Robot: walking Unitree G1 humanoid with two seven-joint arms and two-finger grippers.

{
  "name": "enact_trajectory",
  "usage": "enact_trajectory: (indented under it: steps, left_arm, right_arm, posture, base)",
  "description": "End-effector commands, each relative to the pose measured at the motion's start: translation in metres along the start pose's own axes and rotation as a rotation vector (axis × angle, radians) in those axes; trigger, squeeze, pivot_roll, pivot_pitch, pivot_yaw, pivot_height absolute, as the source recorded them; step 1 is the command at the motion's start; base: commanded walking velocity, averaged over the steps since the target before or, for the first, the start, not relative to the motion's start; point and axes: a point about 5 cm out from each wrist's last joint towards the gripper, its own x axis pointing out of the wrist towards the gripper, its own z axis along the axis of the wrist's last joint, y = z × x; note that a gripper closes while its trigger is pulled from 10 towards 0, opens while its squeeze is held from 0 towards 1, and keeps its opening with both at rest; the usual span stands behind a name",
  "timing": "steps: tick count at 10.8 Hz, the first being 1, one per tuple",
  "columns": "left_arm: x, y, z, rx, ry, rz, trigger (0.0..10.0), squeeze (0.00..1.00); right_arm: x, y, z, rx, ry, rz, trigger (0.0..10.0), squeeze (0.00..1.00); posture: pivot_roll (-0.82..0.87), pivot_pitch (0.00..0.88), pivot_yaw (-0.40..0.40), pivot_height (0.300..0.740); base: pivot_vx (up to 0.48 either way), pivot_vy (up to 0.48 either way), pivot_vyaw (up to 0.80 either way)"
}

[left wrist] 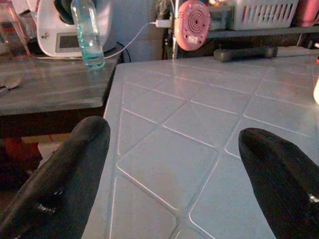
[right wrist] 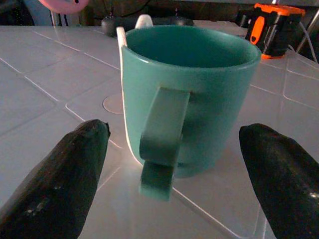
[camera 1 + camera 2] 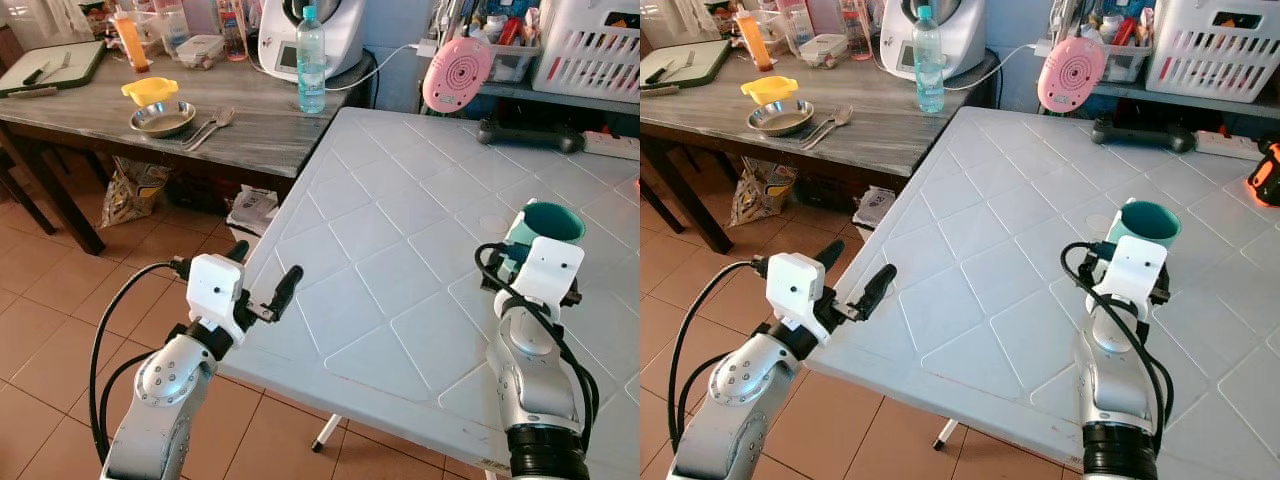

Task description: Setting the table

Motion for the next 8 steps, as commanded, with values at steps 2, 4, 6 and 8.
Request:
enact_trajectory:
  steps: [2, 4, 6, 8]
  left_arm:
    - [0.001, 0.001, 0.001, 0.004, 0.003, 0.000, 10.0, 0.00]
    - [0.001, 0.002, 0.000, 0.006, 0.005, 0.002, 10.0, 0.00]
    - [0.001, 0.002, 0.000, 0.008, 0.006, 0.002, 10.0, 0.00]
    - [0.001, 0.003, 0.000, 0.009, 0.006, 0.007, 10.0, 0.00]
  right_arm:
    - [0.001, -0.002, -0.005, 0.001, 0.018, -0.012, 0.0, 0.00]
    - [0.003, 0.003, -0.003, 0.001, 0.005, 0.024, 10.0, 0.00]
    - [0.004, 0.009, 0.002, -0.001, -0.028, 0.058, 10.0, 1.00]
    - [0.005, 0.011, 0.006, 0.014, -0.050, 0.061, 10.0, 1.00]
  posture:
    - [0.09, 0.052, 0.046, 0.740]
    - [0.09, 0.050, 0.047, 0.740]
    - [0.09, 0.050, 0.047, 0.740]
    - [0.10, 0.046, 0.042, 0.740]
  base:
    - [0.000, 0.000, 0.00]
    - [0.000, 0.000, 0.00]
    - [0.000, 0.000, 0.00]
    - [0.000, 0.000, 0.00]
